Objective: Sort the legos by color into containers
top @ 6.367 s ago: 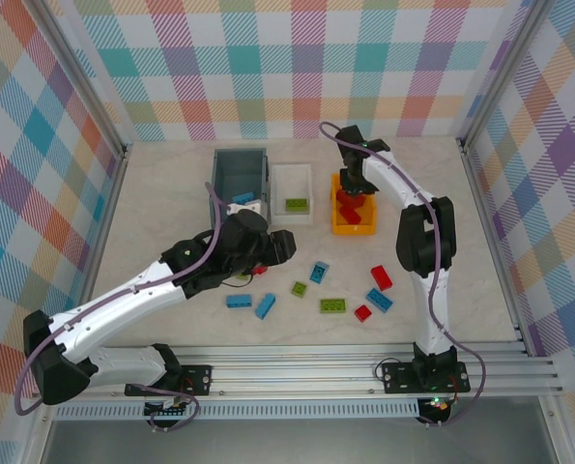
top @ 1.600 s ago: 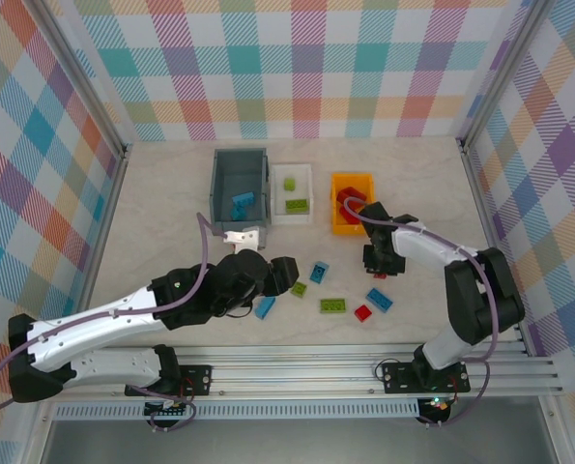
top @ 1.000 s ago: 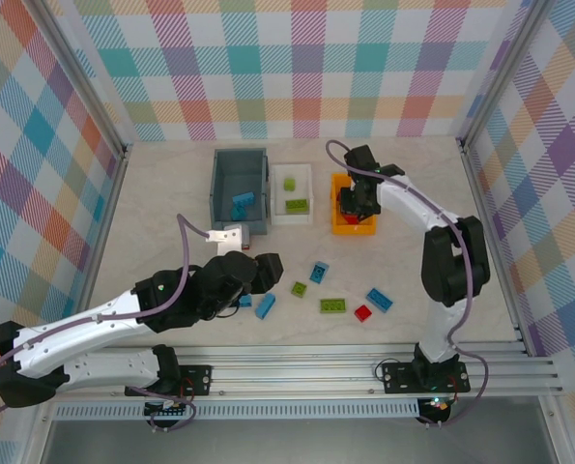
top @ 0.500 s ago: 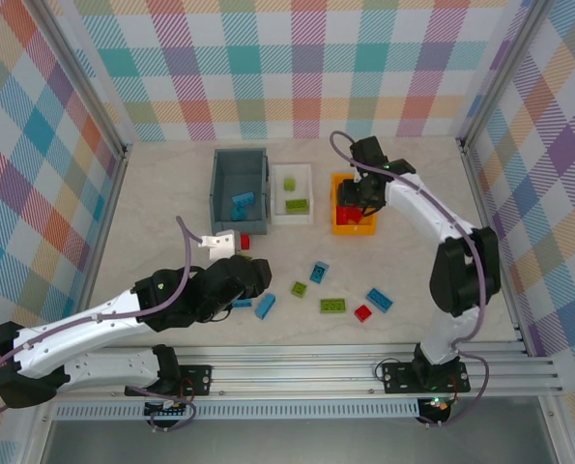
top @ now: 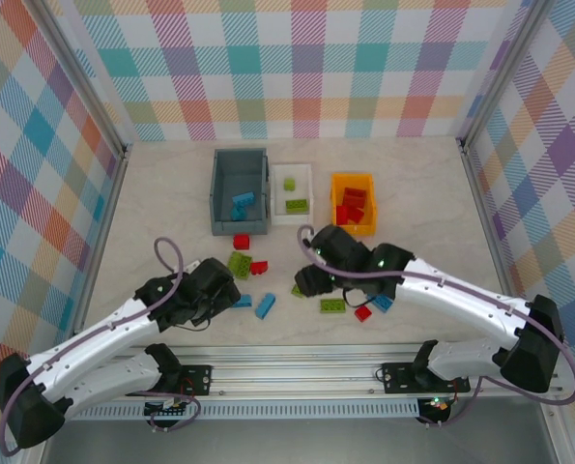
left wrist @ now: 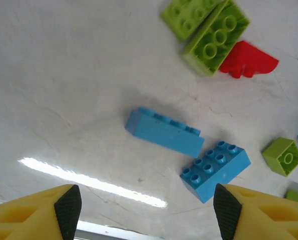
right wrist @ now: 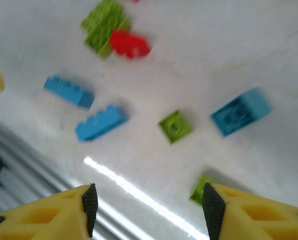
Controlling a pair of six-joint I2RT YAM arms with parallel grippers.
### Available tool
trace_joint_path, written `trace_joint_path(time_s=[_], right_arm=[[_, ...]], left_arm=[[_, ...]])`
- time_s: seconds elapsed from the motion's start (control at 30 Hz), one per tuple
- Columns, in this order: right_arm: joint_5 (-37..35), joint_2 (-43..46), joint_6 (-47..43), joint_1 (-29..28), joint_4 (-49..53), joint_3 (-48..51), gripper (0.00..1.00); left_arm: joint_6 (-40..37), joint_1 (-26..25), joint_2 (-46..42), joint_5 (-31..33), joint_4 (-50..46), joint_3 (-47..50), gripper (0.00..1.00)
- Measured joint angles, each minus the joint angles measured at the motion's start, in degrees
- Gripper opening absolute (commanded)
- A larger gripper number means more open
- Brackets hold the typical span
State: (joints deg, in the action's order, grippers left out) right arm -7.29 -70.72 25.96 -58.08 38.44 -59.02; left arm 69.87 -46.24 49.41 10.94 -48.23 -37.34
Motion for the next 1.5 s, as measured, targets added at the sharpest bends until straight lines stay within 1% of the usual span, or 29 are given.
trace_joint_path(time_s=[0.1,0.17,0.27,0.43,0.53,0.6,0.67,0.8,0.9,1.0,1.07,1.17,1.27,1.33,1.4,1.5], right_arm=[[2.5,1.9,0.6,-3.8,-2.9,3.4,0.7],[4.2,3.1,0.2,-5.5,-5.1,4.6,0.72],[6.6,4.5,-0.3,-6.7,-7.8,5.0,0.73],[7.6,5.0,-0.5,-6.8,-10.1,5.0,0.73],[7.6,5.0,-0.4,-7.1,-10.4,5.0,0.72],[7.5,5.0,-0.2,-7.3,-10.5,5.0,0.72],[7.4,5.1,0.2,-7.3,-10.6,5.0,0.72],[7.3,5.2,0.7,-7.7,-10.6,5.2,0.69],[6.9,5.2,0.9,-7.8,-10.7,5.5,0.68],[6.0,5.3,1.1,-7.9,-10.8,5.5,0.66],[5.0,5.7,1.3,-7.9,-10.8,5.5,0.65],[2.9,6.7,1.6,-7.9,-10.8,5.5,0.62],[0.3,8.1,1.7,-7.9,-11.3,5.5,0.61],[-1.0,8.6,1.8,-7.5,-11.9,5.5,0.6],[-1.8,8.9,2.0,-6.8,-12.8,5.4,0.6],[-3.1,8.9,2.8,-5.1,-13.8,5.3,0.6]], left_arm=[[9.4,0.0,-1.2,-1.1,4.7,4.7,0.69],[14.7,0.1,0.4,-1.0,7.4,5.6,0.69],[22.1,0.1,3.9,-0.7,11.9,5.6,0.67],[31.8,0.3,12.2,-0.5,17.4,5.0,0.63],[36.3,0.4,16.9,-0.9,19.8,4.7,0.62],[38.5,0.6,18.9,-1.0,21.0,4.7,0.59],[39.8,1.1,20.4,-1.0,22.2,4.7,0.55],[41.7,2.6,22.9,-1.3,24.7,4.7,0.34],[42.1,3.0,22.5,-0.8,25.4,4.7,0.2],[40.5,3.8,19.8,0.2,24.8,4.7,0.15],[37.2,5.7,17.5,0.7,22.1,3.5,0.13],[29.9,9.0,15.9,1.7,17.7,-1.4,0.12],[19.7,13.0,15.9,2.0,14.5,-9.4,0.11],[13.0,15.3,17.5,1.7,12.6,-15.2,0.11],[6.4,17.5,21.0,1.5,10.8,-22.0,0.1],[-3.8,19.5,29.7,1.1,7.5,-34.2,0.1]])
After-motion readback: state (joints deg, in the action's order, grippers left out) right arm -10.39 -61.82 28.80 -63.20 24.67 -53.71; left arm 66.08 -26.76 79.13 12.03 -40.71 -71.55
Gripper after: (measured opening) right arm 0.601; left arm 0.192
